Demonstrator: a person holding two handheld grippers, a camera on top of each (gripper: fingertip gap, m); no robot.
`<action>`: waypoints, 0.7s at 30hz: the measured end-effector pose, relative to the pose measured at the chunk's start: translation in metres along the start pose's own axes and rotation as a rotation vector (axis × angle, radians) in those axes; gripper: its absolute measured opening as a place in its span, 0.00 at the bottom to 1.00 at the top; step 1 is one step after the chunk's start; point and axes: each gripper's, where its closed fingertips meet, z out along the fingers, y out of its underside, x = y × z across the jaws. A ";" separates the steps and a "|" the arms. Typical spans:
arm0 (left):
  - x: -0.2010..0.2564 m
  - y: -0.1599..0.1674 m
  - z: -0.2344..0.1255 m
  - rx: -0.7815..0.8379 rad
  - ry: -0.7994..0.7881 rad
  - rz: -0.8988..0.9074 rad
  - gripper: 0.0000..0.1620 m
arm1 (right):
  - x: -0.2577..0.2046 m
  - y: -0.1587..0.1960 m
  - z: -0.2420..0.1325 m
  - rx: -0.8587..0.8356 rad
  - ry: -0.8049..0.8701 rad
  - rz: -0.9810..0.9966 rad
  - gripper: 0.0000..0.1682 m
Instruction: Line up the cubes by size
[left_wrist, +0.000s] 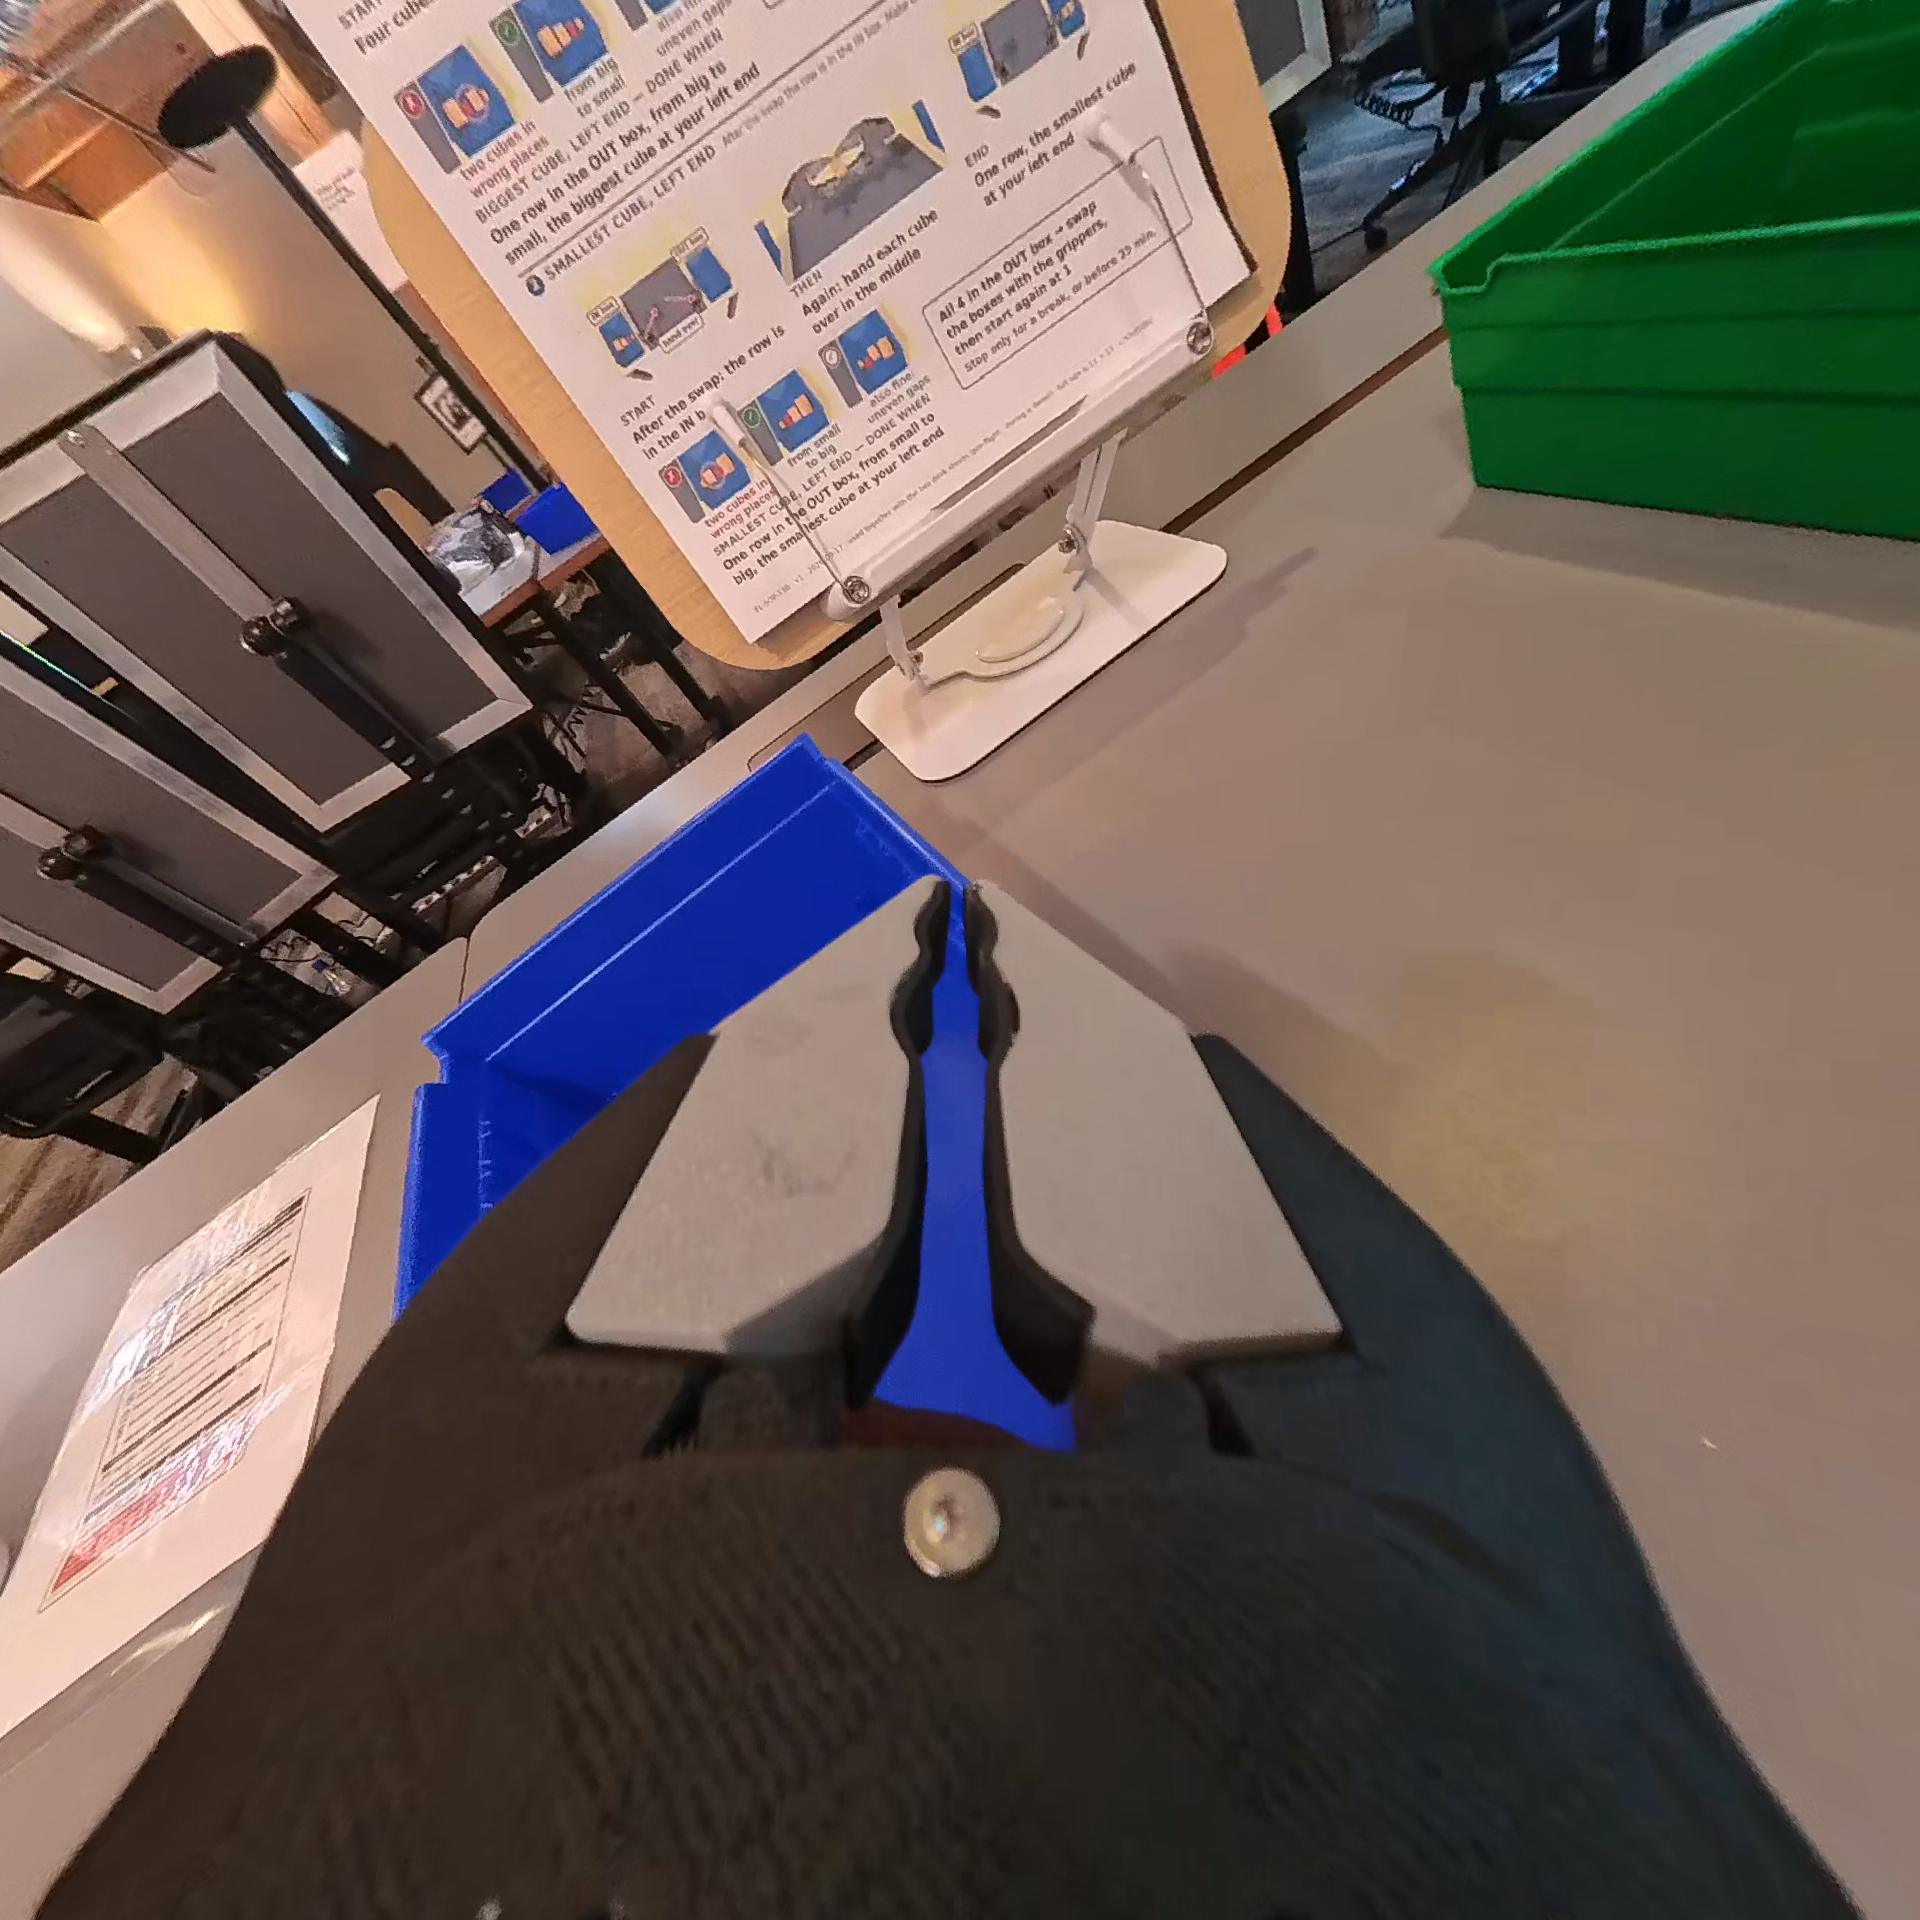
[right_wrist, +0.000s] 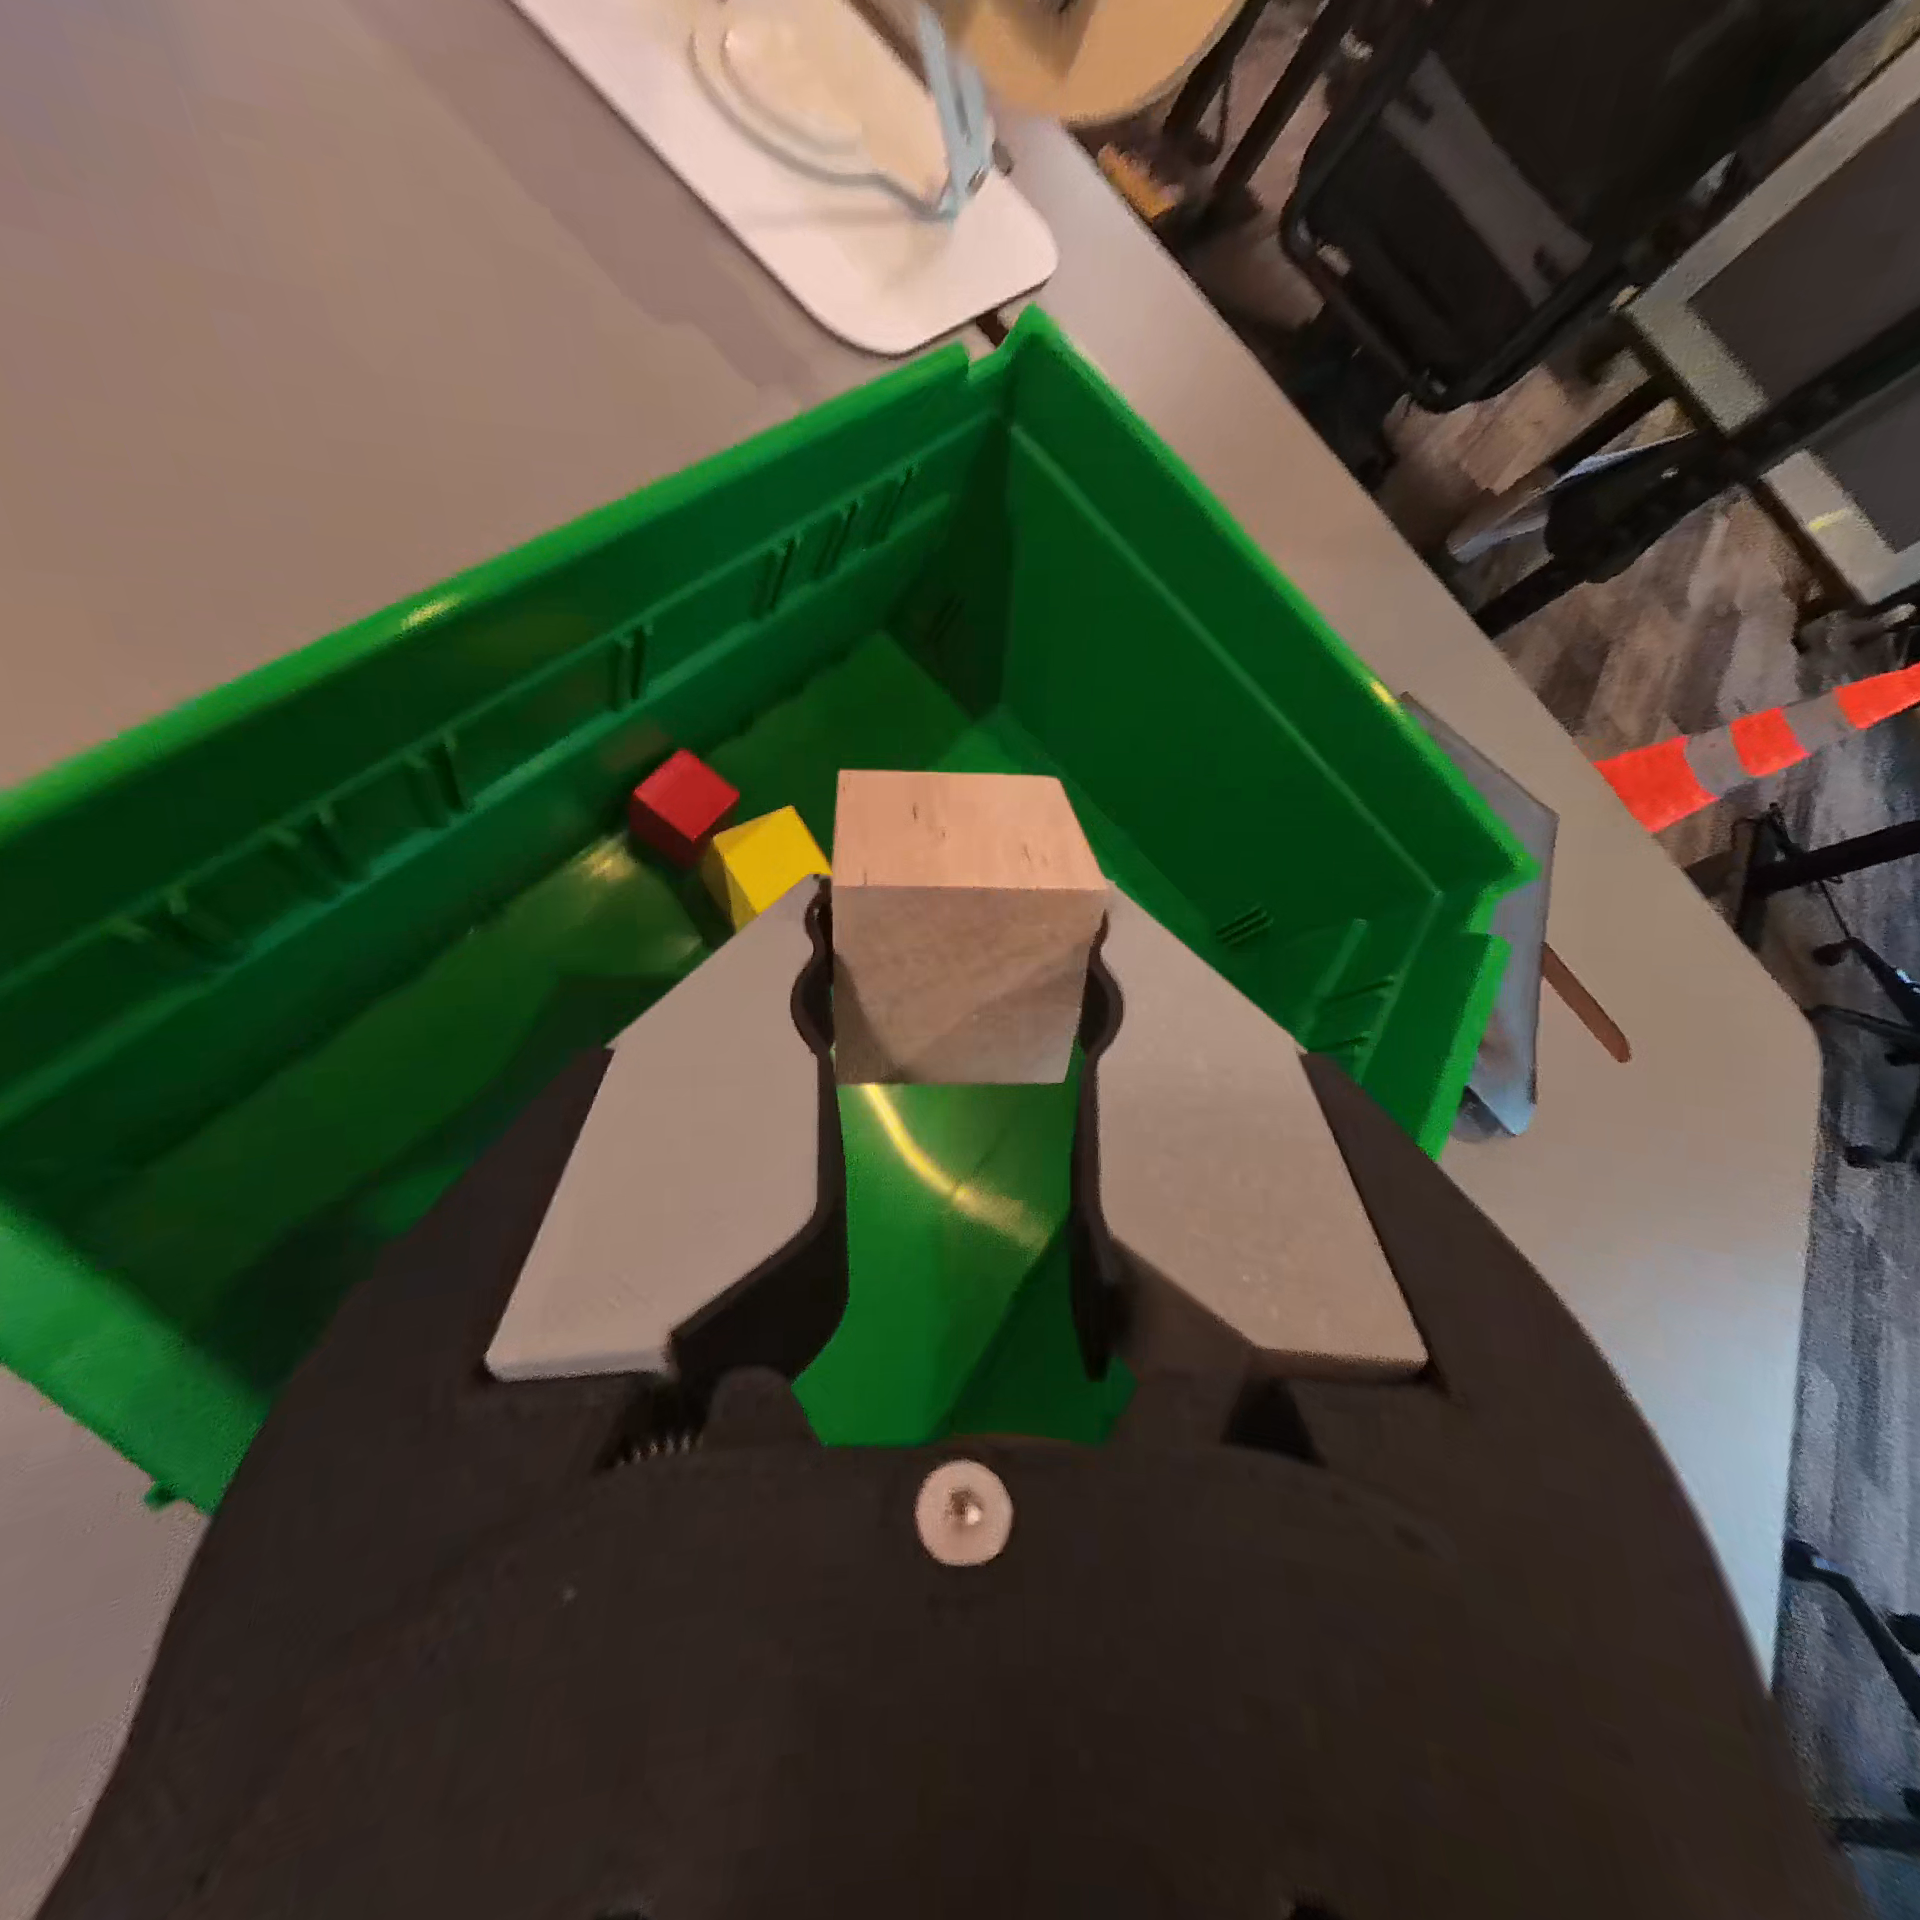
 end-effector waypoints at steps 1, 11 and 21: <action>0.002 0.001 0.001 -0.006 0.003 0.005 0.00 | -0.003 0.004 0.002 -0.020 -0.017 -0.007 0.26; 0.012 -0.002 0.001 -0.006 0.033 0.028 0.01 | -0.022 0.041 0.025 -0.228 -0.156 -0.123 0.26; 0.008 -0.003 -0.004 0.009 0.034 0.035 0.01 | -0.026 0.071 0.047 -0.515 -0.475 -0.551 0.26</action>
